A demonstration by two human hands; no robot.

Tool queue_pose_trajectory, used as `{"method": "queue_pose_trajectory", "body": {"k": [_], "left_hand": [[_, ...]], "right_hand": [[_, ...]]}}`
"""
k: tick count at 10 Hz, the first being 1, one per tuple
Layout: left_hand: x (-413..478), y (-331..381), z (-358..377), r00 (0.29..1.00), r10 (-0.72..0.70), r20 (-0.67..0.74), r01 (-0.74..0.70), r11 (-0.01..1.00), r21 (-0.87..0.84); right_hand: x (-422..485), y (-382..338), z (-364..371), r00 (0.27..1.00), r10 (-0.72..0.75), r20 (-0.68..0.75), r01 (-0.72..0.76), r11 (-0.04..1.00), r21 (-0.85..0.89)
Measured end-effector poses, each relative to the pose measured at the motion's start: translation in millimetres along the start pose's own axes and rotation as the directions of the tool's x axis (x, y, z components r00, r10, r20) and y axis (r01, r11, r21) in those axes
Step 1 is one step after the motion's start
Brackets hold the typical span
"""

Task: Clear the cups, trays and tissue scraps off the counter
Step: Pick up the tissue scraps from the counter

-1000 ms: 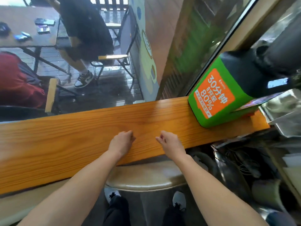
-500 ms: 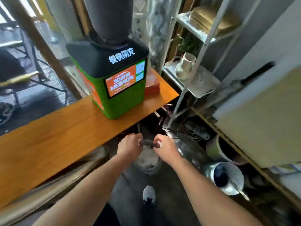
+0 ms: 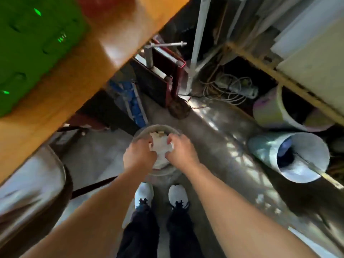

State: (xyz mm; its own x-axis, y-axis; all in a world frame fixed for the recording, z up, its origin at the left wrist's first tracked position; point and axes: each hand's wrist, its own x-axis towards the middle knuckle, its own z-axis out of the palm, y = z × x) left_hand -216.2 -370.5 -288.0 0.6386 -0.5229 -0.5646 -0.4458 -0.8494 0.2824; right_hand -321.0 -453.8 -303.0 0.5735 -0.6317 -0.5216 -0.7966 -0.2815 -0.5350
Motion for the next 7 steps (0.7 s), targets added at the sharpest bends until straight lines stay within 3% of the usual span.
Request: {"method": "queue_pose_trajectory", "body": {"k": [2,3,4,5,6,7], "left_hand": [[90,-58,102,0.998,-0.045,0.053,0.047,0.998,-0.035],[122,-76,144,0.991,-0.018,0.131,0.036,0.990,-0.134],[138,-89,171,0.968,0.002,0.251,0.027,0.993,-0.115],[143,-95,179,0.953,-0.025,0.303,0.054,0.995,-0.088],[137,-101,169,0.950,-0.080,0.301,0.124,0.984,-0.129],[125,-98,137,0.940,-0.066,0.335,0.094,0.993,-0.068]], "right_hand": [[77,61,116,0.999,0.035,0.008,-0.036,0.998,0.058],[101,80,156,0.992,0.117,0.055,-0.122,0.986,0.116],[112,94,182,0.985,0.128,0.115,-0.145,0.978,0.153],[117,100,189,0.975,0.151,0.160,-0.180,0.967,0.181],[107,106,179,0.977,0.179,0.116,-0.199,0.960,0.197],[92,99,140,0.972,0.209,0.108,-0.225,0.961,0.164]]}}
